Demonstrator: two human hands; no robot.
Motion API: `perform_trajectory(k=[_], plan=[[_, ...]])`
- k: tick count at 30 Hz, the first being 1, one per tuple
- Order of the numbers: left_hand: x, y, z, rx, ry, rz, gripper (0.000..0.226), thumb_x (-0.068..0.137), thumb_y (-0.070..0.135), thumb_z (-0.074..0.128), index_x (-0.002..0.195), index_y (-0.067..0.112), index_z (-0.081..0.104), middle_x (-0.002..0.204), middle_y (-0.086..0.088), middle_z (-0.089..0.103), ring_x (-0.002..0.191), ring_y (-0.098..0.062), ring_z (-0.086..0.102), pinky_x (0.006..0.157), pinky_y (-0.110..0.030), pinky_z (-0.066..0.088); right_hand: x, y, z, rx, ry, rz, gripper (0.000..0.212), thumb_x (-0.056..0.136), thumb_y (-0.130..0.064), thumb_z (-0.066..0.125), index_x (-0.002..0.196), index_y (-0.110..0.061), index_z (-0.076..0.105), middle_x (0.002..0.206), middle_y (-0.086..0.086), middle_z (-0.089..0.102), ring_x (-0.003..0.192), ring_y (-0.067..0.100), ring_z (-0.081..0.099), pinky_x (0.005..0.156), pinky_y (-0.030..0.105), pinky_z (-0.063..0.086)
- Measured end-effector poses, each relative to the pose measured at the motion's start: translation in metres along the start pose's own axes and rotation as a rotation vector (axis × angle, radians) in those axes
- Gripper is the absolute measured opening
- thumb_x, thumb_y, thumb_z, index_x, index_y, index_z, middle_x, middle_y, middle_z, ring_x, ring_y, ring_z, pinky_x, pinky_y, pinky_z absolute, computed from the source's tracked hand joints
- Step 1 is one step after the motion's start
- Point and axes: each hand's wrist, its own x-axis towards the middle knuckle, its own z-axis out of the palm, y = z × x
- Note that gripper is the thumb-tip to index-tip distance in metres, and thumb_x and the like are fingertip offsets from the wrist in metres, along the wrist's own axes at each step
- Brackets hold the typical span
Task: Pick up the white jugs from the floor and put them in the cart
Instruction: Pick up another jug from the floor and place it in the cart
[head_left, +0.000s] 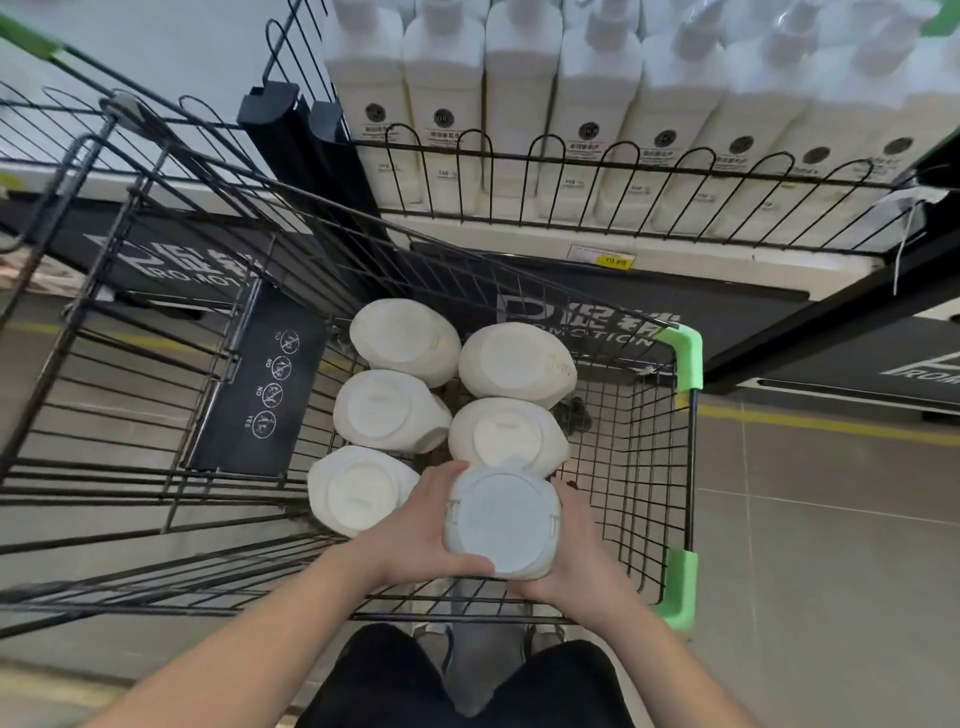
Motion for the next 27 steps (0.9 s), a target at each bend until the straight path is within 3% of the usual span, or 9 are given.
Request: perform_trajectory(k=[3,6,14,17,21,27], plan=[[0.002,-0.009,0.005,0.062,-0.023,0.011,0.122,0.070,0.057,0.090,0.159,0.028,0.012,0.144,0.016,0.024,0.139,-0.004,0.028,0.122,-0.030,0.029,-0.007,-0.001,-0.006,0.015,-0.060,-0.028,0.127,0.057,-0.059,0.097,0.158,-0.034,0.025,0.150,-0.017,0.032,0.139,0.000,0.038,0.108,0.024,0.043],[0.006,-0.018,0.010,0.087,-0.015,-0.003,0.127,0.068,0.057,0.091,0.160,0.024,0.009,0.146,0.013,0.022,0.138,-0.002,0.025,0.121,-0.028,0.027,-0.006,0.001,-0.009,0.034,-0.108,-0.017,0.132,0.062,-0.048,0.097,0.163,-0.034,0.014,0.156,-0.022,0.022,0.141,-0.005,0.030,0.108,0.018,0.034],[0.022,-0.031,0.020,0.068,-0.047,-0.023,0.123,0.066,0.049,0.093,0.157,0.030,0.012,0.145,0.010,0.025,0.136,-0.006,0.031,0.117,-0.025,0.030,0.007,0.008,-0.007,0.026,-0.169,0.027,0.126,0.061,-0.040,0.099,0.160,-0.039,0.021,0.151,-0.019,0.025,0.133,-0.006,0.032,0.112,0.025,0.039],[0.029,-0.038,0.022,0.068,-0.070,-0.030,0.123,0.067,0.047,0.094,0.157,0.031,0.012,0.143,0.012,0.024,0.137,-0.007,0.029,0.116,-0.024,0.028,0.013,0.011,-0.004,-0.003,-0.184,0.035,0.124,0.064,-0.035,0.099,0.160,-0.037,0.020,0.152,-0.016,0.024,0.131,-0.005,0.032,0.106,0.019,0.035],[0.041,-0.043,0.027,0.130,-0.105,-0.046,0.126,0.063,0.060,0.088,0.158,0.031,0.010,0.148,0.006,0.028,0.140,-0.013,0.029,0.122,-0.040,0.032,0.022,0.016,0.000,-0.103,-0.199,0.061,0.126,0.066,-0.033,0.099,0.161,-0.031,0.016,0.157,-0.011,0.021,0.129,0.002,0.036,0.102,0.024,0.040],[0.056,-0.045,0.038,0.362,-0.113,-0.013,0.131,0.075,0.061,0.082,0.164,0.012,0.001,0.162,-0.009,0.019,0.152,-0.026,0.020,0.126,-0.037,0.021,0.031,0.022,0.005,-0.139,-0.215,0.115,0.126,0.070,-0.031,0.097,0.163,-0.027,0.013,0.165,-0.005,0.018,0.146,0.019,0.039,0.112,0.038,0.043]])
